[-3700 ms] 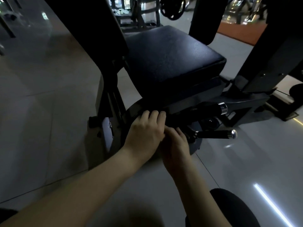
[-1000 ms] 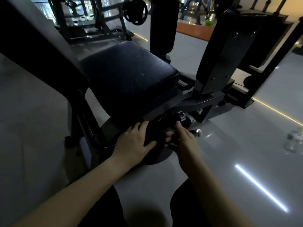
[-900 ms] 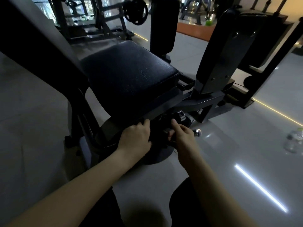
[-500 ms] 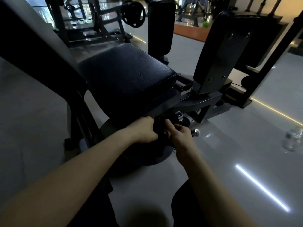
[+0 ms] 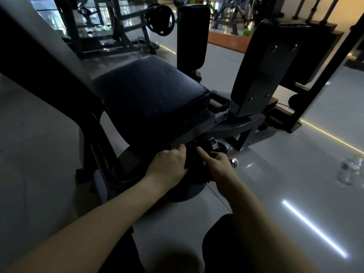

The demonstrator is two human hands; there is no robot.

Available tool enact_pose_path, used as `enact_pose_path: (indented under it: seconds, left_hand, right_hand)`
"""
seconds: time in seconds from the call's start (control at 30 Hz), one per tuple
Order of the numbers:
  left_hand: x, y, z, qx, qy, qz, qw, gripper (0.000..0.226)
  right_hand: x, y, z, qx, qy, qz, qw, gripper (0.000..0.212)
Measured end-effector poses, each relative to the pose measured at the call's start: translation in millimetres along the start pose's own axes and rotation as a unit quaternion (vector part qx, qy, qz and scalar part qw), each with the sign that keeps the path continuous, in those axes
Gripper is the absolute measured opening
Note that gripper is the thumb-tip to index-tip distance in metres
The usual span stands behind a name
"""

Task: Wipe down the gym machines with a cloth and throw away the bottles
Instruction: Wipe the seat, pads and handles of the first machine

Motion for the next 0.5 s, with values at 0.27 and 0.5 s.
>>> enact_pose_path:
  seconds: [0.27,0.5]
  left_hand:
    - [5,0,6,0.071,-0.130,-0.025,0.989,0.029]
    - [4,-1,7,0.146,-0.136,-0.037,0.979,0.040]
  right_hand:
    - [6,4,-1,-0.047,0.020,0.088,0.995,0.046]
    - [-10,-25,-32,-0.050,0.086,0.123,0.987,0.043]
Point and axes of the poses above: each hand's wrist, its own y-axis towards the middle knuckle, its own x-axis out of the back of the hand, z = x × y, the point moved 4 cm from there along y, towards the middle knuckle, and after that the axes turned 9 degrees about -z, right-handed, at the moved point
